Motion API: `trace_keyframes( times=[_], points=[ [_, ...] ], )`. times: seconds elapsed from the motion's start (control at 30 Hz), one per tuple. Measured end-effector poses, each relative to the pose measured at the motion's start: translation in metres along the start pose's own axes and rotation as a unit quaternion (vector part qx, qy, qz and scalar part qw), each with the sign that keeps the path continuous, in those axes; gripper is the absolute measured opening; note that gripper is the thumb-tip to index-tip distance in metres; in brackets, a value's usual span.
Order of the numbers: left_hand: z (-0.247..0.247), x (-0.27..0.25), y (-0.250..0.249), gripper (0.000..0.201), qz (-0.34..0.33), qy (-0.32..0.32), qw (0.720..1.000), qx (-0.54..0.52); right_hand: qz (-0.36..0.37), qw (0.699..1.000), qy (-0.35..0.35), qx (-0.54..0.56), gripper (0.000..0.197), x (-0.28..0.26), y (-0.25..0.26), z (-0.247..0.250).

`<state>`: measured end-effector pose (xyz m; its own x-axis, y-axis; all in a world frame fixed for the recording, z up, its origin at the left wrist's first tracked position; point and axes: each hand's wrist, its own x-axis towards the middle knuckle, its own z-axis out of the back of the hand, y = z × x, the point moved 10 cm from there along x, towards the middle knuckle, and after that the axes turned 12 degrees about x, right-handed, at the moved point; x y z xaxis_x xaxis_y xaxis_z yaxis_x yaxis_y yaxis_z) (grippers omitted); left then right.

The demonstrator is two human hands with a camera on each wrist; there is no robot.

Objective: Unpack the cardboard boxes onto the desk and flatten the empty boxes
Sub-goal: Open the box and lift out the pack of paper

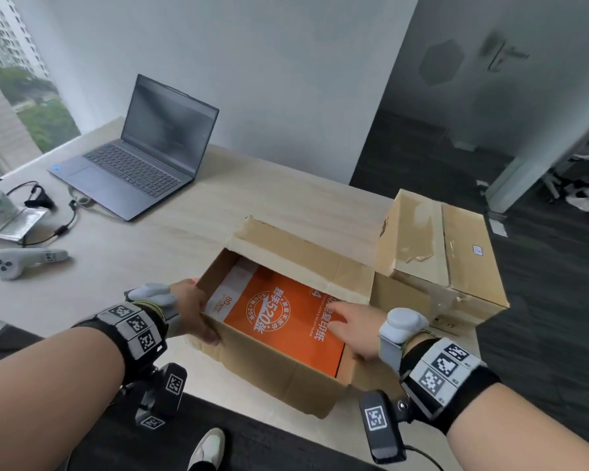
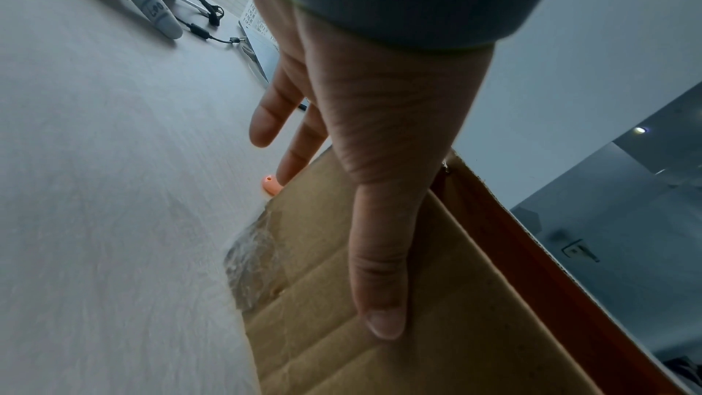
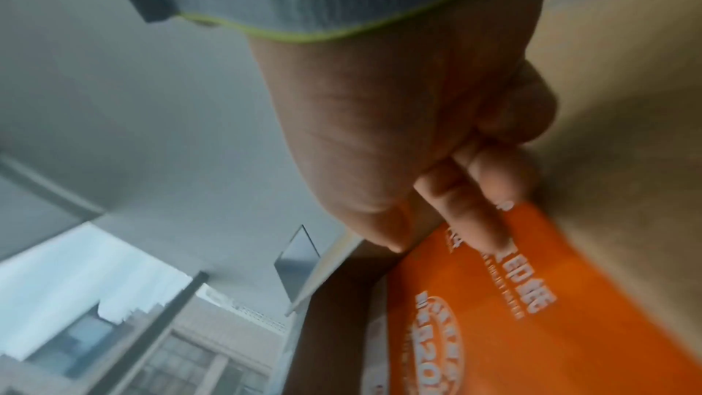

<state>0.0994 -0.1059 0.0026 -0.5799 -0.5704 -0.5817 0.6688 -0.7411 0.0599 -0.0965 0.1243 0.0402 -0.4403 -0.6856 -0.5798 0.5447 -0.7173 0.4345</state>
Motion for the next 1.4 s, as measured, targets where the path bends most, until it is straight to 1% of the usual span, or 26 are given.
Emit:
trace_keyframes(
  times=[0.07, 0.1, 0.13, 0.17, 0.23, 0.33, 0.43, 0.5, 0.6, 0.67, 0.7, 0.77, 0.83, 0.87, 0.9, 0.97, 1.0, 1.03, 1.07, 1.1, 1.13, 1.2, 1.23, 1.33, 1.4],
  points=[
    [0.001, 0.004, 0.003, 0.075, -0.001, 0.001, 1.000, 0.001, 0.048, 0.994, -0.081, 0.053, 0.055, 0.008, 0.015, 0.019],
    [0.000, 0.007, 0.005, 0.083, 0.000, -0.004, 1.000, 0.006, 0.073, 0.988, -0.120, 0.058, 0.058, 0.009, 0.021, 0.030],
    [0.001, 0.009, 0.005, 0.082, 0.002, -0.004, 1.000, 0.008, 0.092, 0.982, -0.157, 0.053, 0.061, 0.012, 0.024, 0.041],
    [0.000, 0.008, 0.007, 0.077, 0.001, -0.002, 1.000, 0.006, 0.101, 0.977, -0.184, 0.046, 0.063, 0.016, 0.029, 0.050],
    [0.001, 0.001, 0.006, 0.068, -0.007, 0.003, 1.000, 0.010, 0.085, 0.972, -0.215, 0.028, 0.067, 0.025, 0.032, 0.064],
    [0.002, -0.007, 0.001, 0.059, -0.025, 0.003, 1.000, 0.009, 0.027, 0.977, -0.214, -0.007, 0.074, 0.055, 0.023, 0.077],
    [0.002, -0.008, 0.000, 0.062, -0.041, 0.002, 0.999, 0.006, -0.007, 0.987, -0.157, -0.021, 0.078, 0.090, 0.012, 0.074],
    [0.001, -0.007, 0.000, 0.071, -0.046, 0.004, 0.999, 0.021, -0.019, 0.991, -0.125, -0.034, 0.075, 0.102, 0.011, 0.070],
    [-0.002, -0.001, 0.003, 0.100, -0.065, 0.004, 0.998, 0.025, -0.029, 0.987, -0.141, -0.067, 0.057, 0.115, 0.016, 0.073],
    [0.003, -0.003, 0.000, 0.118, -0.096, -0.005, 0.995, -0.031, -0.031, 0.987, -0.145, -0.062, 0.045, 0.123, 0.017, 0.075],
    [0.010, -0.002, 0.000, 0.120, -0.111, -0.012, 0.991, -0.076, -0.036, 0.988, -0.139, -0.058, 0.041, 0.128, 0.017, 0.076],
    [0.023, 0.007, 0.006, 0.114, -0.101, -0.030, 0.986, -0.127, -0.049, 0.991, -0.114, -0.057, 0.036, 0.135, 0.020, 0.077],
    [0.038, 0.020, 0.014, 0.108, -0.063, -0.070, 0.989, -0.117, -0.065, 0.992, -0.098, -0.053, 0.037, 0.133, 0.025, 0.079],
    [0.045, 0.028, 0.016, 0.102, -0.054, -0.081, 0.989, -0.109, -0.070, 0.991, -0.101, -0.047, 0.038, 0.131, 0.027, 0.080],
    [0.051, 0.039, 0.016, 0.095, -0.057, -0.082, 0.990, -0.102, -0.069, 0.990, -0.118, -0.037, 0.039, 0.130, 0.029, 0.083],
    [0.060, 0.055, 0.014, 0.081, -0.063, -0.071, 0.991, -0.098, -0.018, 0.979, -0.202, -0.016, 0.037, 0.119, 0.041, 0.091],
    [0.067, 0.065, 0.012, 0.077, -0.069, -0.066, 0.991, -0.098, 0.019, 0.969, -0.246, 0.003, 0.035, 0.113, 0.050, 0.094],
    [0.073, 0.074, 0.009, 0.073, -0.073, -0.067, 0.990, -0.101, 0.061, 0.960, -0.274, 0.020, 0.031, 0.106, 0.061, 0.093],
    [0.077, 0.082, 0.006, 0.068, -0.077, -0.066, 0.989, -0.104, 0.094, 0.955, -0.279, 0.028, 0.027, 0.103, 0.072, 0.087],
    [0.079, 0.093, 0.001, 0.063, -0.085, -0.065, 0.988, -0.109, 0.110, 0.959, -0.259, 0.029, 0.025, 0.106, 0.080, 0.077],
    [0.079, 0.099, -0.004, 0.057, -0.088, -0.060, 0.987, -0.118, 0.109, 0.969, -0.219, 0.029, 0.026, 0.111, 0.084, 0.061],
    [0.076, 0.112, -0.012, 0.048, -0.097, -0.054, 0.983, -0.149, 0.062, 0.987, -0.143, 0.031, 0.034, 0.127, 0.075, 0.031],
    [0.073, 0.118, -0.015, 0.046, -0.102, -0.054, 0.980, -0.163, 0.032, 0.991, -0.127, 0.036, 0.040, 0.136, 0.067, 0.021],
    [0.066, 0.127, -0.018, 0.045, -0.117, -0.049, 0.974, -0.187, -0.036, 0.993, -0.110, 0.028, 0.059, 0.153, 0.042, 0.004],
    [0.065, 0.129, -0.016, 0.045, -0.128, -0.046, 0.970, -0.204, -0.071, 0.992, -0.101, 0.006, 0.065, 0.163, 0.032, -0.003]
  ],
)
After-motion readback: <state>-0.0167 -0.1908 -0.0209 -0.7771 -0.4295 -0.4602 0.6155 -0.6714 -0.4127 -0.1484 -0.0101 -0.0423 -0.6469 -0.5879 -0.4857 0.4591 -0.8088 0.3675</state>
